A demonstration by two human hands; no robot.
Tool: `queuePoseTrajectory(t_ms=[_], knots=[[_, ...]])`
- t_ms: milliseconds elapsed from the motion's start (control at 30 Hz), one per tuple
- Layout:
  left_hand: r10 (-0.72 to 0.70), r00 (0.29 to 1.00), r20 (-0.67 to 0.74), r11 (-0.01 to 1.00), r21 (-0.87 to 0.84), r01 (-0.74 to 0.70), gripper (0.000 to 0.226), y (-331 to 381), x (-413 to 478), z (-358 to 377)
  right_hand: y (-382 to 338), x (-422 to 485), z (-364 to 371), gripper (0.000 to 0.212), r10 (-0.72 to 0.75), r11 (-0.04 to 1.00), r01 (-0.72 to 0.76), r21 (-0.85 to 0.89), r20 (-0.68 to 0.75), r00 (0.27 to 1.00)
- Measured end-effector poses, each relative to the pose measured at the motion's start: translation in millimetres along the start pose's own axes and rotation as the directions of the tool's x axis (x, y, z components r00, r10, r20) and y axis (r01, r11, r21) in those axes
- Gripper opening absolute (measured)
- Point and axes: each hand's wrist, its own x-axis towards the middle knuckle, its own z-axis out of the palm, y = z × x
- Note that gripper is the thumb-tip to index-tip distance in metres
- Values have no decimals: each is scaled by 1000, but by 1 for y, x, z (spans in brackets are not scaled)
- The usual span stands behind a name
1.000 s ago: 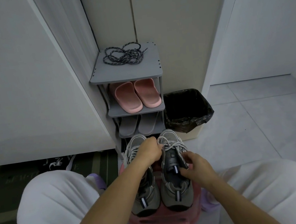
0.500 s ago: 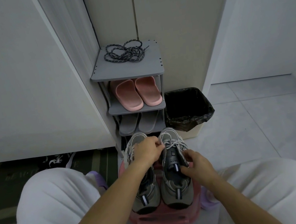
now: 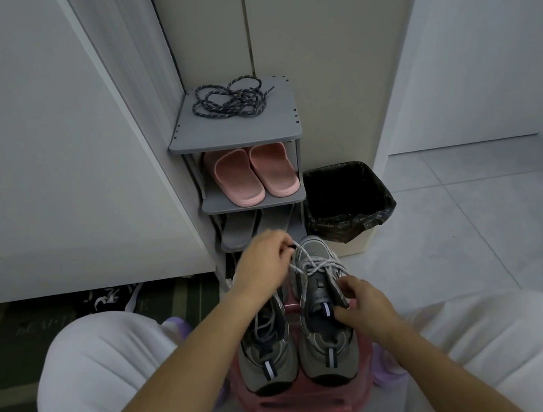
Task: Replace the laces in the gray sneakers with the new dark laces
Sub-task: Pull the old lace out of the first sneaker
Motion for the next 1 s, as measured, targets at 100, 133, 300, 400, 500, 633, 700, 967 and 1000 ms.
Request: queuePoseTrajectory(t_ms=[100,133,300,400,500,633,700,967,1000], knots=[[88,978,191,989,98,-108,21,7,-10,20,0,0,0,48,5,1000,-5,-4,0,1000],[80,972,219,988,110,-107,24,7,-12,25,0,0,0,49,5,1000,-5,-5,1,1000],[21,975,222,986,155,-56,13,5,-5,27,1,0,0,50,10,1000,-10,-8,0,1000],[-21,984,178,986,166,-9,11,-6,2,15,1,1,1,51,18,1000,-18,-5,6,1000],[-121,991,64,984,142,111,13,-26,7,0,1,2,1,53,21,1000,-21,-9,11,1000],[-164,983,77,977,153,151,14,-36,6,-4,1,2,2,52,28,1000,-28,-7,9,1000],[-91,986,140,988,138,72,16,-26,2,3,2,3,2,53,26,999,-26,-22,10,1000],[-8,978,207,994,110,-15,12,-3,-6,28,1,1,0,56,23,999,-23,-30,12,1000],[-23,982,189,993,116,1,11,-5,-3,24,1,1,1,56,24,999,-24,-24,12,1000]])
